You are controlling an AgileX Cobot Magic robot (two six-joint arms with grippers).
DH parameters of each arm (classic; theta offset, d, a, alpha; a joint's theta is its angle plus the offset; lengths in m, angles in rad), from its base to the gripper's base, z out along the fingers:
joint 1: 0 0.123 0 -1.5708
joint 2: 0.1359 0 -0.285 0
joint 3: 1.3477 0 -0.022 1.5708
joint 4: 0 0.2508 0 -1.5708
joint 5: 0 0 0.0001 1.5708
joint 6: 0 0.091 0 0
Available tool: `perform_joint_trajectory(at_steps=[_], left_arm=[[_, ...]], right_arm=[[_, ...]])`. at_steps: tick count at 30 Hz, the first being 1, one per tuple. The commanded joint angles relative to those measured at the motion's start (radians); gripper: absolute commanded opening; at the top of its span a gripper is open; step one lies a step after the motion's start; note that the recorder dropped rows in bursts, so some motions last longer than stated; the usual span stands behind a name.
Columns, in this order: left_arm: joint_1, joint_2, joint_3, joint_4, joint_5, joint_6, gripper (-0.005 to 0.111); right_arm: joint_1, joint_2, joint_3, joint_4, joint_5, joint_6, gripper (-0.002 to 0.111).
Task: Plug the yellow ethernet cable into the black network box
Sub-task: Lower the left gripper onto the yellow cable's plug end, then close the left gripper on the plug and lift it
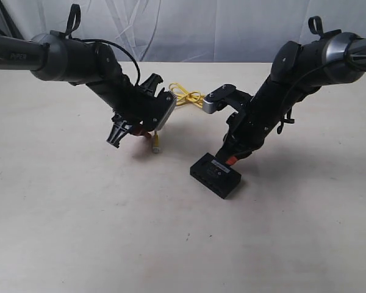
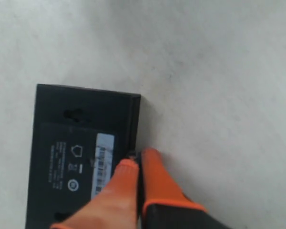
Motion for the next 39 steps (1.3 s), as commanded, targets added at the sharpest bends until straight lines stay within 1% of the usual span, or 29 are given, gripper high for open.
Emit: perform_joint_trajectory(at_steps=[1,7,11,14,21,26,32,37,39], left_arm=[[-0.004,0.018,-0.004,0.011,0.037,0.026,0.046],[-0.016,0.018,-0.004,0.094,0.144,0.026,0.045],[-0.037,0.012,-0.004,0.144,0.135,0.026,0.045],[-0.054,-0.007,-0.004,0.147,0.136,0.026,0.045],[-0.060,-0.051,-0.004,0.147,0.141,0.026,0.045],[-0.062,-0.034,-0.004,0.148,0.165,0.026,0.045],[-0.064,-0.025,-0.004,0.148,0.149,0.026,0.045],[-0.083,-0.005,-0.004,0.171,0.156,0.026,0.045],[-0.088,-0.002,-0.004,0.181,0.154,0.026,0.040]], right_arm=[[-0.005,0.000,0.004,0.009,-0.009,-0.008,-0.001],[-0.005,0.000,0.004,0.009,-0.011,-0.008,-0.001],[-0.005,0.000,0.004,0.009,-0.013,-0.008,-0.001],[-0.005,0.000,0.004,0.009,-0.013,-0.008,-0.001],[-0.005,0.000,0.004,0.009,-0.013,-0.008,-0.001],[-0.005,0.000,0.004,0.009,-0.013,-0.008,-0.001],[-0.005,0.000,0.004,0.013,-0.018,-0.010,-0.001],[-0.005,0.000,0.004,0.017,-0.018,-0.010,-0.001],[-0.005,0.000,0.004,0.017,-0.018,-0.010,-0.001]])
